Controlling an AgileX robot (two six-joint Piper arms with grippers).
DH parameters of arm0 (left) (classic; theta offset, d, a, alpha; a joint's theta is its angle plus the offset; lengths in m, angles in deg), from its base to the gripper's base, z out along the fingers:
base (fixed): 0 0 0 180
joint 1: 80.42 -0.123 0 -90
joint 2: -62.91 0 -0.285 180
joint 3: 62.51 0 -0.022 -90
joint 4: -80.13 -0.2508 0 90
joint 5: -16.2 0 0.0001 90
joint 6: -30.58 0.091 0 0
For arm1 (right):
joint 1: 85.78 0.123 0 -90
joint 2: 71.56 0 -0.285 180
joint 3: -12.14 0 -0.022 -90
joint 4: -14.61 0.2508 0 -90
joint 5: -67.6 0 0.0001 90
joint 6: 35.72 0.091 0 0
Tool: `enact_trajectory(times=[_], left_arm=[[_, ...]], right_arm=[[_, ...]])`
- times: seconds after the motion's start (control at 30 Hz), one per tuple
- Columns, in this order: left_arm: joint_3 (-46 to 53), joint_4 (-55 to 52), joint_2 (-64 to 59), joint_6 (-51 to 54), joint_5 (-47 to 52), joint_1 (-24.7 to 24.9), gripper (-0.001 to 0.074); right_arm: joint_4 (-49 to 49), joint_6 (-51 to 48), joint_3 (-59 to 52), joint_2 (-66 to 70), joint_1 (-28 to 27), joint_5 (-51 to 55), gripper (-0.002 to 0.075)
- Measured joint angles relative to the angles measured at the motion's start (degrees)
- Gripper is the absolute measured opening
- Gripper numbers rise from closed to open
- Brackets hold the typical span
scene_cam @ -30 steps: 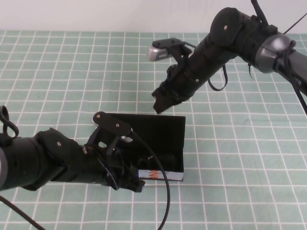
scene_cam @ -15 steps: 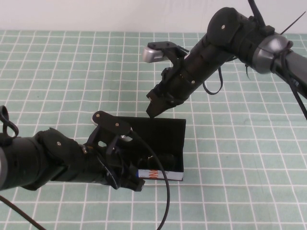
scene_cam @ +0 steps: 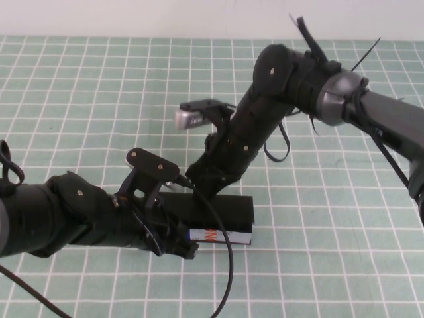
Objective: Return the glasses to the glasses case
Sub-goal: Close the glasses case
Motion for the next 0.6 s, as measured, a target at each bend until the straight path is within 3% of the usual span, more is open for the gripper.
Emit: enact_trajectory(times=[0.6], left_arm=[[0.44, 0.0, 1.29, 0.0, 5.33, 0.0, -0.0002]], right_arm=[[-0.1, -1.09, -3.11, -0.11, 0.1, -1.32, -0.0011]])
